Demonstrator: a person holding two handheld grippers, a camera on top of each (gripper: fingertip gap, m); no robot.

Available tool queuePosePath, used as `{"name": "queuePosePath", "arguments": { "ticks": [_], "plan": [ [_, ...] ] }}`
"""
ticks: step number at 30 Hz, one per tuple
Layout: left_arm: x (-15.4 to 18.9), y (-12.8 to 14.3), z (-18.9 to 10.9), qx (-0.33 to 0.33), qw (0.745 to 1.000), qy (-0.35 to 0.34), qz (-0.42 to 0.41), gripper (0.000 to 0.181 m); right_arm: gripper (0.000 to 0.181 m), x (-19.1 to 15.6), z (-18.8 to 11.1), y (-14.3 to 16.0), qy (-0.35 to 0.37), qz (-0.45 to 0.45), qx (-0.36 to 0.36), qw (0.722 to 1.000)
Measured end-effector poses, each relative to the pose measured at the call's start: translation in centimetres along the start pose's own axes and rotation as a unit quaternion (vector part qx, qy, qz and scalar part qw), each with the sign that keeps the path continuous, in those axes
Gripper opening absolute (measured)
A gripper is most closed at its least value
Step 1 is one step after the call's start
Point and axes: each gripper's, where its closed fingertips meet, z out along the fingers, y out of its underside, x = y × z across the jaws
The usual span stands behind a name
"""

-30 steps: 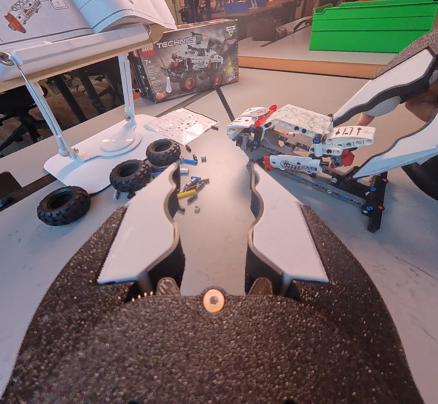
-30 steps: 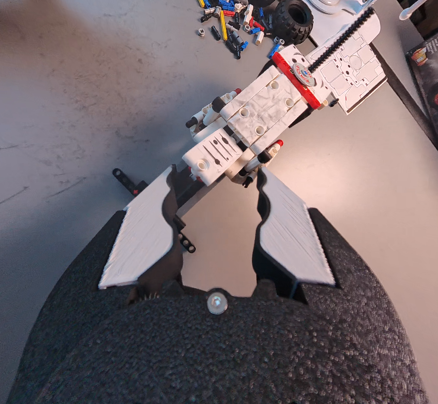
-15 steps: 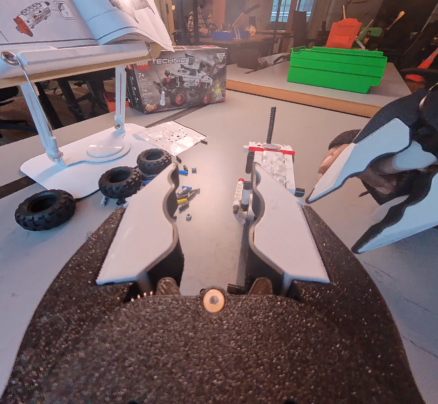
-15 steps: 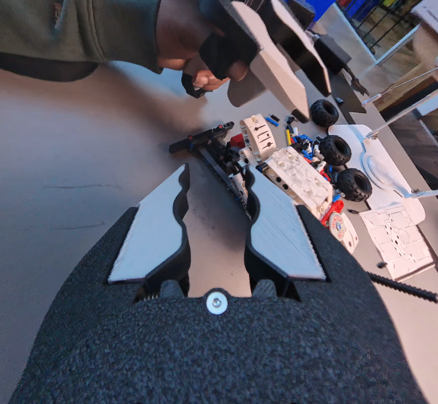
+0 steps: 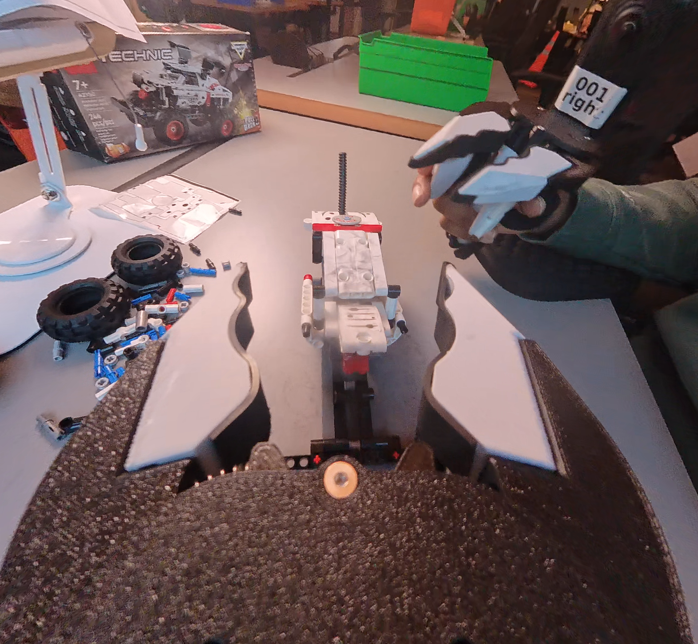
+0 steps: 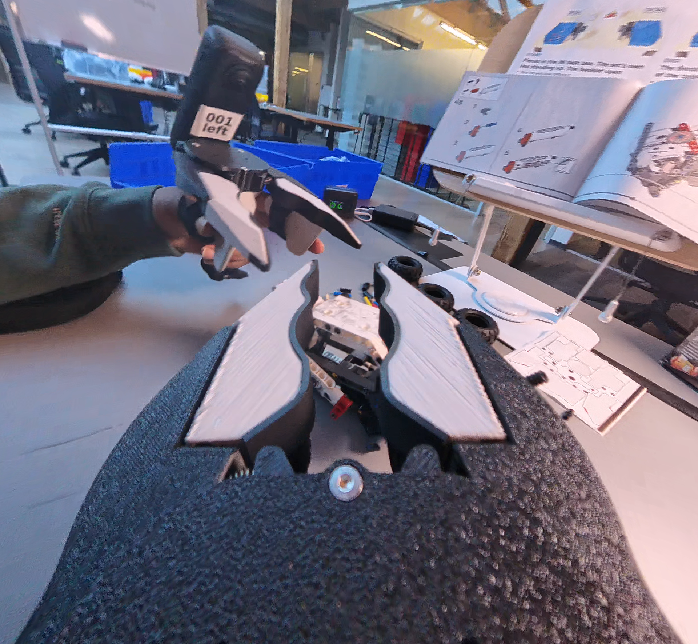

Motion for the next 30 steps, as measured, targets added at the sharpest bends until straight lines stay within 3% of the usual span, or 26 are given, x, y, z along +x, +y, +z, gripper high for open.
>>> {"name": "queuePosePath", "arguments": {
  "ticks": [3, 9, 11, 13, 15, 22, 27, 30],
  "plan": [
    [0.7, 0.2, -0.1, -0.016, 1.000, 0.022, 0.010, 0.101, 0.028, 2.4, -0.6, -0.4, 0.039, 0.026, 0.014, 0.999],
    [1.5, 3.2, 0.5, -0.084, 0.995, 0.048, 0.021, 0.103, 0.022, 7.6, -3.4, -2.2, 0.143, 0.058, 0.068, 0.986],
    [1.1, 4.3, 1.0, -0.106, 0.993, 0.037, 0.032, 0.088, 0.021, 9.1, -4.1, -2.0, 0.165, 0.087, 0.070, 0.980],
    [0.7, 4.9, 1.2, -0.119, 0.992, 0.023, 0.039, 0.059, 0.021, 9.7, -4.3, -1.6, 0.166, 0.126, 0.061, 0.976],
    [0.4, 5.1, 1.2, -0.124, 0.992, 0.012, 0.037, 0.042, 0.021, 9.3, -4.0, -1.0, 0.144, 0.153, 0.036, 0.977],
    [0.0, 5.2, 1.4, -0.190, 0.980, -0.061, -0.002, 0.042, 0.024, 4.2, -1.9, 4.2, 0.050, 0.135, -0.161, 0.976],
    [6.8, 4.6, 2.8, -0.202, 0.977, 0.067, -0.016, 0.064, 0.045, 3.5, -2.6, 6.3, 0.023, 0.150, -0.237, 0.960],
    [11.0, 3.7, 3.5, -0.156, 0.973, 0.173, -0.005, 0.079, 0.058, 2.9, -4.0, 5.4, 0.007, 0.164, -0.260, 0.951]
  ]
}}
